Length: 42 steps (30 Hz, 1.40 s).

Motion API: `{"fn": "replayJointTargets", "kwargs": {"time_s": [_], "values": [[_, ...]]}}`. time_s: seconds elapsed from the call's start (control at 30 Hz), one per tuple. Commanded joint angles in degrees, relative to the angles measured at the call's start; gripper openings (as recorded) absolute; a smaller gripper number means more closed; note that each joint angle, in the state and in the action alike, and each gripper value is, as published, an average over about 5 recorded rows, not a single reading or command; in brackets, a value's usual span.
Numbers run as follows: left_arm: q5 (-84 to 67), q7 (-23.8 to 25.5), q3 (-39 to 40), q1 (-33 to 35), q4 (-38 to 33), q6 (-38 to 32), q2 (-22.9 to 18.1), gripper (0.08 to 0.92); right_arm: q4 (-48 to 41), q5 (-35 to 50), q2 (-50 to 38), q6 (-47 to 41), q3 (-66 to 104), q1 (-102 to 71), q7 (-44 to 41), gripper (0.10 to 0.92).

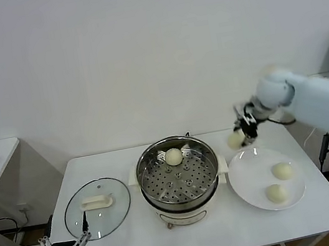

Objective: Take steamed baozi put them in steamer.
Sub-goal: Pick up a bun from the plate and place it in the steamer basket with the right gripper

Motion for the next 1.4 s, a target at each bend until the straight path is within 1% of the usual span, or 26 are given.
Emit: {"fn": "replayJointTargets", "kwargs": {"time_s": [0.03, 0.17, 0.3, 0.43, 0.63, 1.13, 1.23, 1.4], "values": [[0.07, 0.14, 0.31, -0.74, 0.05, 0.22, 0.25, 0.823, 8.25, 22.96, 9.42, -13.05, -13.49, 18.29, 7.18, 0.552], [0.20, 0.45, 0.18, -0.94, 0.20, 0.48, 0.14, 0.823, 6.13, 26.25, 17.14, -17.09, -12.04, 12.92, 11.50, 0.553], [0.14, 0.45, -0.19, -0.99, 0.66, 0.47, 0.34, 0.823, 0.96, 26.09, 24.92, -18.34, -10.78, 6.16, 14.55, 0.556], [0.05, 0.43, -1.24, -1.39, 0.82, 0.43, 0.26, 0.823, -3.77, 24.84, 29.92, -18.40, -10.44, 2.23, 16.16, 0.558], [0.19, 0.34, -1.59, -1.48, 0.81, 0.25, -0.07, 0.823, -8.90, 23.14, 33.43, -18.36, -10.17, -1.49, 16.46, 0.560], [-0.01, 0.24, -1.85, -2.11, 1.51, -0.17, -0.04, 0.823, -13.55, 20.30, 36.42, -18.26, -8.41, -6.03, 17.33, 0.560], [-0.01, 0.25, -1.83, -2.12, 1.52, -0.20, -0.10, 0.823, -13.45, 20.20, 36.29, -18.27, -8.47, -5.82, 16.81, 0.601], [-0.07, 0.27, -1.81, -2.10, 1.37, -0.21, -0.04, 0.823, -11.80, 19.37, 34.51, -18.18, -8.22, -4.23, 13.71, 0.743]]}}
